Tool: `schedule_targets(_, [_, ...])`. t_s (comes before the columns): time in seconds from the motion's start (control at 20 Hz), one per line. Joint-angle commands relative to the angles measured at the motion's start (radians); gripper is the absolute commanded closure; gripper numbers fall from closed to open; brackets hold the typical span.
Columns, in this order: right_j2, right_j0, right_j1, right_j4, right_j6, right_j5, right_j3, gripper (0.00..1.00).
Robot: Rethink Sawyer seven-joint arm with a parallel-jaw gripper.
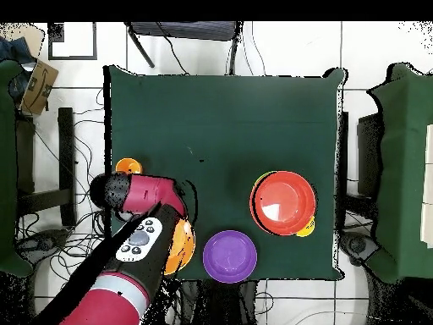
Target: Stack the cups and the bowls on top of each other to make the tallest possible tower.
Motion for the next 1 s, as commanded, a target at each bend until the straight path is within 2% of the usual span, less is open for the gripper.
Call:
schedule_targets(0.05, [0.153,0.020,0.021,0.034,0.161,0.026,0.055,0.00])
schedule_targets(0.65, [0.127,0.025,0.017,0.007,0.151,0.106,-0.009,0.00])
schedule_targets(1.0, [0.131,0.023,0.017,0.010,0.144,0.082,-0.004,0.00])
